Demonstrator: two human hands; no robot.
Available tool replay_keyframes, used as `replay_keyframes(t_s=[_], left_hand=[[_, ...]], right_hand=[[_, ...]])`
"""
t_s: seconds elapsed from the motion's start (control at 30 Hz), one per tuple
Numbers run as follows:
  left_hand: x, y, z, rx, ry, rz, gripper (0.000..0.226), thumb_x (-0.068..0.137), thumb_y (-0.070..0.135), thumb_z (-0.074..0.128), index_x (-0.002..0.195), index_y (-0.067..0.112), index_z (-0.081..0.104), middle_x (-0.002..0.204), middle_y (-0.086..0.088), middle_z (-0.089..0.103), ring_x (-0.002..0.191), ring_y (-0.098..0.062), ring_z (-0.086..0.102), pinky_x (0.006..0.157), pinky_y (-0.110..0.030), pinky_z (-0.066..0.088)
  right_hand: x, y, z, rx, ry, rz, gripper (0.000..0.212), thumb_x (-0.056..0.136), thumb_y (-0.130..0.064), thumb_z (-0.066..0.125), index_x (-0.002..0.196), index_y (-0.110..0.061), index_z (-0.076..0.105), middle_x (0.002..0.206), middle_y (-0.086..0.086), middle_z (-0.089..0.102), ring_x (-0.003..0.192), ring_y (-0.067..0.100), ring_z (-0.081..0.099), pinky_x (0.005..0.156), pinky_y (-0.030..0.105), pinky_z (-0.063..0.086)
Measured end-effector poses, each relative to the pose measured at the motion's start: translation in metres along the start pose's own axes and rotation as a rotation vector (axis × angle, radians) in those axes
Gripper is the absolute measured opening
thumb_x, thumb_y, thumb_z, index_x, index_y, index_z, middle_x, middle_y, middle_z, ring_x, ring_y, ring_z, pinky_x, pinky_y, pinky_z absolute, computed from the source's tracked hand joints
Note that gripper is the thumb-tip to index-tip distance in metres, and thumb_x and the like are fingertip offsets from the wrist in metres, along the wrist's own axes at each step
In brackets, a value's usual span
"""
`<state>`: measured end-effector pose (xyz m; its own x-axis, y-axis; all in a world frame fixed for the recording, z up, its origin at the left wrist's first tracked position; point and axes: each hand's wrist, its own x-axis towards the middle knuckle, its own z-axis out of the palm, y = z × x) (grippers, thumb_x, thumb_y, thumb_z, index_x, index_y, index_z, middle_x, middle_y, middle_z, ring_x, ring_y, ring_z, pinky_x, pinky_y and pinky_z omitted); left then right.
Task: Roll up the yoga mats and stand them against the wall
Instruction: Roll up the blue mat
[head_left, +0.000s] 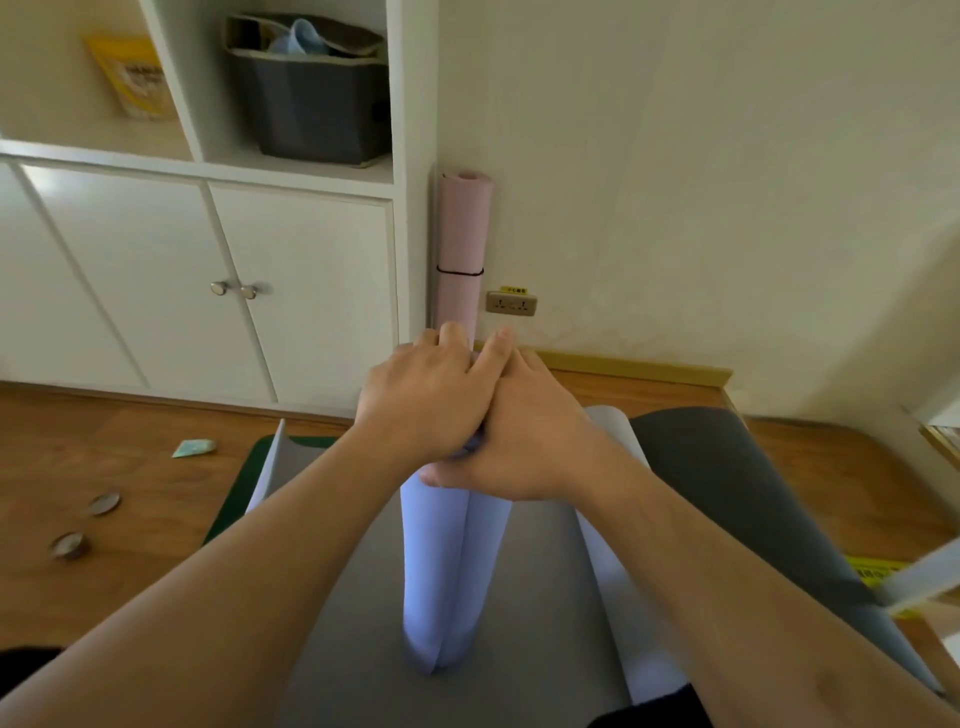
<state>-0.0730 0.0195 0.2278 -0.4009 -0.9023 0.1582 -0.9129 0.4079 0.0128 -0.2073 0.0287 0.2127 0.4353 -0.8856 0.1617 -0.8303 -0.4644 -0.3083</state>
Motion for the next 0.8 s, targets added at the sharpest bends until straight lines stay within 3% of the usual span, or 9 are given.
replay_keyframes(t_s=[0.07, 0.13, 0.17, 0.23, 0.33, 0.4, 0.47, 0.57, 0.8], left_hand=[[0.002, -0.004, 0.000, -0.007, -0.028, -0.011, 0.074, 0.097, 0.035, 0.057, 0.141, 0.038, -0.002, 0.127, -0.014, 0.044, 0.112, -0.040, 0.054, 0.086, -0.056, 0.055], [-0.001, -0.004, -0.002, 0.031, -0.033, 0.021, 0.076, 0.101, 0.033, 0.053, 0.144, 0.036, -0.010, 0.137, -0.014, 0.043, 0.117, -0.042, 0.054, 0.091, -0.056, 0.053], [-0.002, -0.004, -0.001, 0.050, -0.024, 0.042, 0.074, 0.102, 0.031, 0.051, 0.144, 0.035, -0.010, 0.140, -0.014, 0.044, 0.119, -0.042, 0.053, 0.092, -0.056, 0.053], [-0.002, -0.003, 0.001, 0.084, -0.038, 0.065, 0.075, 0.102, 0.027, 0.052, 0.145, 0.034, -0.009, 0.142, -0.014, 0.046, 0.120, -0.043, 0.052, 0.093, -0.056, 0.053], [-0.003, 0.006, -0.003, 0.089, -0.088, 0.019, 0.059, 0.103, 0.030, 0.048, 0.148, 0.033, 0.010, 0.137, -0.010, 0.047, 0.118, -0.040, 0.050, 0.091, -0.053, 0.054], [-0.006, 0.015, -0.009, 0.045, -0.062, -0.052, 0.039, 0.106, 0.031, 0.044, 0.144, 0.025, 0.037, 0.132, -0.007, 0.048, 0.114, -0.034, 0.049, 0.090, -0.046, 0.053], [-0.009, 0.018, -0.008, -0.093, -0.024, -0.147, 0.032, 0.107, 0.029, 0.039, 0.137, 0.020, 0.050, 0.129, -0.005, 0.052, 0.111, -0.030, 0.050, 0.088, -0.042, 0.049], [-0.011, 0.010, -0.006, -0.472, 0.076, -0.339, 0.026, 0.103, 0.033, 0.041, 0.125, 0.028, 0.054, 0.126, 0.001, 0.061, 0.107, -0.025, 0.056, 0.084, -0.039, 0.043], [-0.018, 0.012, -0.002, -0.811, 0.181, -0.394, 0.033, 0.104, 0.033, 0.046, 0.136, 0.030, 0.055, 0.135, 0.006, 0.059, 0.116, -0.017, 0.057, 0.096, -0.036, 0.047]], right_hand=[[-0.001, 0.004, -0.020, 0.365, -0.115, -0.054, 0.050, 0.069, -0.045, 0.084, 0.114, -0.031, 0.067, 0.112, -0.005, 0.069, 0.110, 0.020, 0.064, 0.097, 0.037, 0.056], [-0.008, 0.014, -0.042, 0.891, -0.278, -0.030, 0.051, 0.083, -0.009, 0.074, 0.132, -0.004, 0.062, 0.123, 0.018, 0.071, 0.121, 0.027, 0.068, 0.106, 0.041, 0.055], [-0.009, 0.020, -0.050, 1.071, -0.281, 0.042, 0.055, 0.085, -0.009, 0.065, 0.138, 0.004, 0.058, 0.132, 0.024, 0.068, 0.128, 0.031, 0.065, 0.111, 0.043, 0.051], [-0.004, 0.028, -0.058, 1.202, -0.108, 0.247, 0.057, 0.086, -0.021, 0.057, 0.140, -0.002, 0.061, 0.133, 0.022, 0.070, 0.127, 0.032, 0.066, 0.111, 0.044, 0.050], [0.008, 0.023, -0.048, 0.874, 0.201, 0.421, 0.035, 0.105, -0.036, 0.048, 0.125, -0.014, 0.067, 0.126, 0.008, 0.072, 0.112, 0.023, 0.069, 0.107, 0.044, 0.051], [0.006, 0.010, -0.028, 0.698, 0.183, 0.391, 0.040, 0.110, -0.043, 0.041, 0.116, -0.016, 0.069, 0.116, -0.008, 0.071, 0.104, 0.013, 0.065, 0.098, 0.037, 0.049], [0.002, 0.002, -0.012, 0.736, 0.149, 0.414, 0.037, 0.110, -0.046, 0.042, 0.108, -0.026, 0.073, 0.105, -0.016, 0.073, 0.099, 0.002, 0.065, 0.085, 0.029, 0.045], [0.006, 0.000, -0.008, 0.719, 0.137, 0.435, 0.034, 0.111, -0.045, 0.040, 0.106, -0.029, 0.070, 0.103, -0.012, 0.070, 0.098, 0.005, 0.064, 0.074, 0.025, 0.042], [0.006, -0.001, -0.012, 0.440, 0.111, 0.405, 0.032, 0.111, -0.027, 0.039, 0.095, -0.016, 0.065, 0.097, 0.001, 0.068, 0.088, 0.015, 0.062, 0.066, 0.026, 0.041]])
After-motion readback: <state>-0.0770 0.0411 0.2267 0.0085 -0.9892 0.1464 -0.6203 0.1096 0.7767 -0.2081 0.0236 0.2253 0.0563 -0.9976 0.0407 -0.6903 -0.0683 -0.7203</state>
